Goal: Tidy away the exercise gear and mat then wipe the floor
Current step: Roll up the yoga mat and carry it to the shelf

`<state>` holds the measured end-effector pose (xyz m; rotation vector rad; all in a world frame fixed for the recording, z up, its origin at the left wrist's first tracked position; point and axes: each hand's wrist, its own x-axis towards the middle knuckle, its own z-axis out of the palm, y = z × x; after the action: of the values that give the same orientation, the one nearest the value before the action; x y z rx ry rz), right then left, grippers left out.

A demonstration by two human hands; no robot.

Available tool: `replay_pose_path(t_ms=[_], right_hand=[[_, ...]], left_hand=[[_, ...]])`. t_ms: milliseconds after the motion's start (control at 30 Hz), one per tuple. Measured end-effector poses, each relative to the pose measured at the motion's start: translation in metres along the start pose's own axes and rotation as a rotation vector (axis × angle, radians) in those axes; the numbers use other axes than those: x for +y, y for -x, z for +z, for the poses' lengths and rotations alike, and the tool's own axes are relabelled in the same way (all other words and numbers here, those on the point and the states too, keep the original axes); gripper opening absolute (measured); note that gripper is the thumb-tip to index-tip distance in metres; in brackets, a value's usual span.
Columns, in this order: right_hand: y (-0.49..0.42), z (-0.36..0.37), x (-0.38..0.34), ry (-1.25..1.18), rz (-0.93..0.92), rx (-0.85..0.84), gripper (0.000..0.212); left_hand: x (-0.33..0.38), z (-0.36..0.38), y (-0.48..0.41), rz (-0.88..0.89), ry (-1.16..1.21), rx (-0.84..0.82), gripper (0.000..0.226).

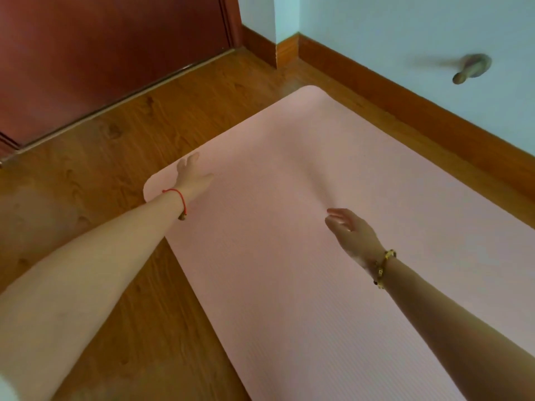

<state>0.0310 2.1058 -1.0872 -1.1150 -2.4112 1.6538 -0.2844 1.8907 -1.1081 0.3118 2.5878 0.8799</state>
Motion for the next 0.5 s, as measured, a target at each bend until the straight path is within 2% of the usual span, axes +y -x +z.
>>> replay_pose_path(t_ms=[233, 300, 433, 500], right_hand=[[-0.001, 0.004, -0.012, -0.019, 0.009, 0.039, 0.037], [0.0, 0.003, -0.012, -0.012, 0.01, 0.044, 0.037], [0.002, 0.001, -0.012, -0.025, 0.016, 0.052, 0.037], [0.002, 0.002, -0.012, -0.03, 0.025, 0.05, 0.037]], left_hand=[[-0.014, -0.01, -0.03, -0.191, -0.024, -0.023, 0.093], [-0.014, -0.014, -0.033, -0.243, -0.021, -0.012, 0.089], [-0.019, -0.022, -0.029, -0.286, -0.009, -0.052, 0.067], [-0.027, -0.028, -0.028, -0.27, -0.089, -0.044, 0.064]])
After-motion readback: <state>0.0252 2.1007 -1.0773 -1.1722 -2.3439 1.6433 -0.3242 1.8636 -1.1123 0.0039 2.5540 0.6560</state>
